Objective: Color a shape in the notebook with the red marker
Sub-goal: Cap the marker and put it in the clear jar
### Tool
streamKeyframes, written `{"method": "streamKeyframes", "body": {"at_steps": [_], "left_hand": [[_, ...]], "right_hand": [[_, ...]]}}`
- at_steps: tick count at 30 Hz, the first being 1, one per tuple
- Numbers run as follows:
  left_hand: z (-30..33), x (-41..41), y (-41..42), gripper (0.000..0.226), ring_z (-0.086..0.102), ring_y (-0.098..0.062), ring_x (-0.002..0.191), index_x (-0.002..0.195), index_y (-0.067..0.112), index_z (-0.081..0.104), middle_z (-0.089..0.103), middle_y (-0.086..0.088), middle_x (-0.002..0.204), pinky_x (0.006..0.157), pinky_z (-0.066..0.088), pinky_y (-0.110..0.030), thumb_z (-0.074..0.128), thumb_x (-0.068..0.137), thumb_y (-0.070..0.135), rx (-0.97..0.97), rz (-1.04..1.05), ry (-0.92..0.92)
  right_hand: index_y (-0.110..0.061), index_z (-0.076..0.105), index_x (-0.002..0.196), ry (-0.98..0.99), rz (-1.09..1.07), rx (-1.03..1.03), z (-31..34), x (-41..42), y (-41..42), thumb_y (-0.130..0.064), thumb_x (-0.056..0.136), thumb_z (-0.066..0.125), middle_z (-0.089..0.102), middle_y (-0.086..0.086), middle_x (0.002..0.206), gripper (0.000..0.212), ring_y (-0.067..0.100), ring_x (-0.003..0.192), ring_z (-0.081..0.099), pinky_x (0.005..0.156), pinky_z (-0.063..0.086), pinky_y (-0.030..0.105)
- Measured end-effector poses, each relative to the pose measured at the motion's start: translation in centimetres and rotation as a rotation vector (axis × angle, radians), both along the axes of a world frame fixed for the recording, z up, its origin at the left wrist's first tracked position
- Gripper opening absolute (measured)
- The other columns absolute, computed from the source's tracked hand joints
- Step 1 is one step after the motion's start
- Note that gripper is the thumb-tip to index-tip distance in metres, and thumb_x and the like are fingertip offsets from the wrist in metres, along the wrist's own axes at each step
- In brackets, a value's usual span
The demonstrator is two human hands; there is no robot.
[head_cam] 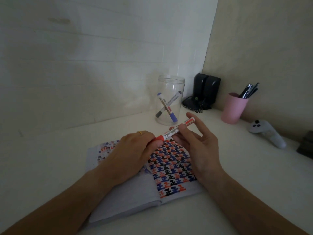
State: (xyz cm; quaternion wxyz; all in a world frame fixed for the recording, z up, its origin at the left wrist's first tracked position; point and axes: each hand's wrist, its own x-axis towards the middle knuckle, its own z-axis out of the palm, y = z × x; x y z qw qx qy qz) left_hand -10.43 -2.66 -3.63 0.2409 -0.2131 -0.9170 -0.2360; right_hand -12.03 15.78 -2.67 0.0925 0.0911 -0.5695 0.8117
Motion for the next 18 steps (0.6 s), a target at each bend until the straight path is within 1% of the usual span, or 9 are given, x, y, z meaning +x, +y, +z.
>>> {"method": "streamKeyframes", "body": {"at_steps": [2, 5, 7, 9, 11, 14, 16, 17, 18], "left_hand": [[-0.2, 0.2, 0.1, 0.044, 0.059, -0.007, 0.071, 0.094, 0.019, 0.062, 0.064, 0.007, 0.082, 0.065, 0.04, -0.014, 0.032, 0.097, 0.051, 0.04, 0.001, -0.05], [-0.4, 0.6, 0.4, 0.044, 0.059, -0.008, 0.072, 0.09, 0.02, 0.058, 0.064, 0.005, 0.081, 0.067, 0.046, -0.023, 0.029, 0.1, 0.052, 0.06, -0.005, -0.095], [-0.3, 0.4, 0.5, 0.04, 0.058, -0.006, 0.072, 0.089, 0.022, 0.057, 0.062, 0.007, 0.081, 0.066, 0.043, -0.019, 0.031, 0.1, 0.05, 0.044, -0.006, -0.105], [0.4, 0.2, 0.5, 0.037, 0.057, -0.005, 0.069, 0.087, 0.024, 0.056, 0.059, 0.009, 0.078, 0.064, 0.039, -0.014, 0.034, 0.101, 0.05, 0.017, -0.011, -0.065], [0.9, 0.3, 0.4, 0.046, 0.056, -0.007, 0.066, 0.084, 0.023, 0.059, 0.06, 0.008, 0.075, 0.065, 0.039, -0.015, 0.03, 0.099, 0.056, -0.037, 0.001, 0.014], [1.4, 0.5, 0.1, 0.058, 0.056, -0.012, 0.07, 0.086, 0.024, 0.063, 0.064, 0.006, 0.078, 0.072, 0.042, -0.03, 0.018, 0.098, 0.059, -0.187, 0.08, 0.128], [1.4, 0.2, -0.4, 0.059, 0.055, -0.014, 0.075, 0.091, 0.025, 0.064, 0.064, 0.006, 0.082, 0.075, 0.042, -0.033, 0.015, 0.099, 0.057, -0.232, 0.155, 0.151], [1.3, 0.1, -0.7, 0.059, 0.055, -0.016, 0.077, 0.093, 0.025, 0.064, 0.064, 0.004, 0.084, 0.075, 0.042, -0.034, 0.014, 0.1, 0.056, -0.239, 0.195, 0.152], [1.3, -0.1, -1.1, 0.06, 0.055, -0.017, 0.079, 0.096, 0.024, 0.064, 0.064, 0.003, 0.086, 0.075, 0.042, -0.035, 0.013, 0.1, 0.054, -0.238, 0.231, 0.154]], "right_hand": [[-0.025, 0.065, 0.132, 0.008, 0.013, 0.008, 0.1, 0.1, 0.0, -0.007, 0.093, 0.067, 0.083, 0.008, 0.086, 0.043, 0.023, 0.082, 0.081, 0.069, 0.063, 0.024], [-0.026, 0.064, 0.132, 0.013, 0.046, 0.017, 0.3, 0.2, 0.1, -0.008, 0.094, 0.066, 0.083, 0.011, 0.09, 0.042, 0.024, 0.085, 0.081, 0.07, 0.063, 0.025], [-0.026, 0.064, 0.132, 0.002, 0.048, 0.006, 0.1, 0.1, 0.3, -0.01, 0.095, 0.065, 0.082, 0.012, 0.093, 0.041, 0.023, 0.087, 0.08, 0.072, 0.063, 0.026], [-0.026, 0.062, 0.133, -0.032, 0.043, -0.018, -0.4, 0.0, 0.3, -0.011, 0.097, 0.062, 0.082, 0.011, 0.092, 0.039, 0.021, 0.087, 0.08, 0.074, 0.063, 0.027], [-0.024, 0.06, 0.135, -0.075, 0.035, -0.011, -0.9, -0.3, 0.2, -0.014, 0.099, 0.06, 0.081, 0.009, 0.091, 0.037, 0.016, 0.084, 0.079, 0.073, 0.062, 0.025], [-0.026, 0.053, 0.142, -0.126, 0.024, 0.199, -1.5, -0.8, 0.0, -0.021, 0.102, 0.056, 0.078, 0.01, 0.094, 0.041, 0.014, 0.077, 0.075, 0.072, 0.062, 0.029], [-0.028, 0.049, 0.145, -0.144, 0.043, 0.367, -1.7, -1.0, -0.1, -0.024, 0.103, 0.052, 0.076, 0.012, 0.095, 0.042, 0.027, 0.082, 0.073, 0.083, 0.063, 0.039], [-0.03, 0.049, 0.144, -0.156, 0.051, 0.394, -1.7, -0.9, -0.2, -0.026, 0.104, 0.052, 0.075, 0.012, 0.096, 0.04, 0.033, 0.087, 0.073, 0.088, 0.061, 0.043], [-0.03, 0.049, 0.142, -0.175, 0.055, 0.384, -1.5, -0.8, -0.2, -0.027, 0.103, 0.053, 0.074, 0.013, 0.096, 0.039, 0.034, 0.087, 0.073, 0.087, 0.061, 0.044]]}}
